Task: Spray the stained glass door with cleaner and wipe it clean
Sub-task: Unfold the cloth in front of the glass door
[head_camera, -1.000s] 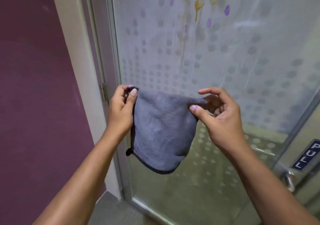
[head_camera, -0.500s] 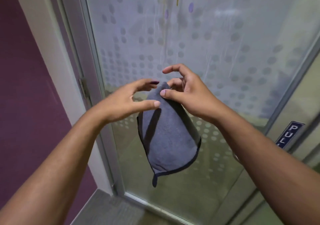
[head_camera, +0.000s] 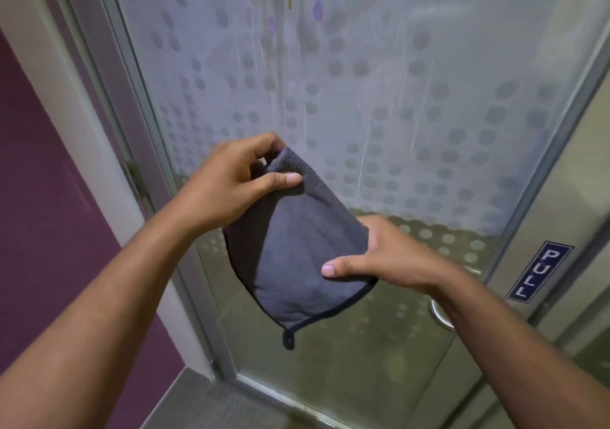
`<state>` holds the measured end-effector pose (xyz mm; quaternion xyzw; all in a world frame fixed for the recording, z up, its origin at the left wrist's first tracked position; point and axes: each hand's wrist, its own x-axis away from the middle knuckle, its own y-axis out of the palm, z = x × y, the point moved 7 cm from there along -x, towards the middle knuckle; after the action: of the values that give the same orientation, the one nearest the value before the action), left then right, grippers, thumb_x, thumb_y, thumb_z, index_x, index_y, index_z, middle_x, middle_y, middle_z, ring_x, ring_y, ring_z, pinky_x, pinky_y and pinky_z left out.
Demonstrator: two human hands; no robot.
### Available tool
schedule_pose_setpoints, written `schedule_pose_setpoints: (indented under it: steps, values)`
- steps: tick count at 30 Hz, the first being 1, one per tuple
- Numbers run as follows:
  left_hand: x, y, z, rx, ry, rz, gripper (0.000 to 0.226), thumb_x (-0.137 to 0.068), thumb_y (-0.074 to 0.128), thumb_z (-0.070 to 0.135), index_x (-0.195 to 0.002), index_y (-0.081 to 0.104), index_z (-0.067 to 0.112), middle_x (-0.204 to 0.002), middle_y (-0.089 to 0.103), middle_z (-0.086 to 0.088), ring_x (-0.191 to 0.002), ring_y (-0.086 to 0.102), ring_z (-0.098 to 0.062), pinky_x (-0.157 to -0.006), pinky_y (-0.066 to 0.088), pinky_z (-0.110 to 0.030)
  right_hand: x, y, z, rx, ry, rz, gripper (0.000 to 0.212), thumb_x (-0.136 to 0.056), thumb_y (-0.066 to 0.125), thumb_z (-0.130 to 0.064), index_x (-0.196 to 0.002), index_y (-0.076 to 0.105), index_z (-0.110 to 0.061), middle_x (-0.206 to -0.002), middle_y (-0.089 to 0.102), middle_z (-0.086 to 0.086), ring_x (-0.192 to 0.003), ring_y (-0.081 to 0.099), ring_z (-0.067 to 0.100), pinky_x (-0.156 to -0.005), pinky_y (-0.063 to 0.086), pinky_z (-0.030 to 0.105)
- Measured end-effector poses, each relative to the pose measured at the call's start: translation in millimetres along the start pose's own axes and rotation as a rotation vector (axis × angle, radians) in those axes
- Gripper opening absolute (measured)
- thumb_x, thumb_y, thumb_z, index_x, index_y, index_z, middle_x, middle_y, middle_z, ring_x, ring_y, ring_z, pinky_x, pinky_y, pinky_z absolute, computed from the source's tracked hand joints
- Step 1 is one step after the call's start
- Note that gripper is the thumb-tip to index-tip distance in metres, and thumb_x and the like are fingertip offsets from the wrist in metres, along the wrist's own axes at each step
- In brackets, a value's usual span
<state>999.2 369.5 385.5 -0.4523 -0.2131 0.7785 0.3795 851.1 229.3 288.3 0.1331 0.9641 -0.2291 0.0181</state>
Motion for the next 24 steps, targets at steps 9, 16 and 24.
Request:
schedule_pose_setpoints:
  steps: [9, 16, 24]
  values:
    - [-3, 31, -17, 0.707, -0.286, 0.221, 0.019, -0.097, 0.062, 0.028, -0.108, 0.064, 0.013, -0.090, 0.079, 0.005, -0.083, 0.076, -0.011, -0.071, 0.061, -0.024, 7, -56, 12, -0.952, -0.056, 0.157, 0.071, -0.051, 0.102, -0.039, -0.112, 0.080, -0.012, -0.115, 0.079, 0.013, -0.105, 0.077, 0.026, -0.083, 0.063, 0.038]
    - [-25, 24, -35, 0.490, -0.328, 0.313, 0.015, -0.103, 0.069, 0.029, -0.108, 0.069, 0.015, -0.095, 0.081, 0.000, -0.090, 0.080, -0.017, -0.083, 0.063, -0.040, 8, -7, -6, -1.234, -0.066, 0.022, 0.067, -0.042, 0.103, -0.043, -0.098, 0.085, -0.012, -0.104, 0.082, 0.011, -0.098, 0.079, 0.027, -0.080, 0.064, 0.039]
    - [-53, 6, -67, 0.597, -0.296, 0.163, 0.035, -0.100, 0.072, 0.042, -0.099, 0.067, 0.008, -0.100, 0.074, -0.027, -0.089, 0.077, -0.039, -0.086, 0.060, -0.058, -14, 25, -20, -1.300, 0.093, 0.232, 0.067, -0.047, 0.087, -0.013, -0.111, 0.078, 0.002, -0.104, 0.078, 0.021, -0.085, 0.078, 0.036, -0.075, 0.065, 0.043]
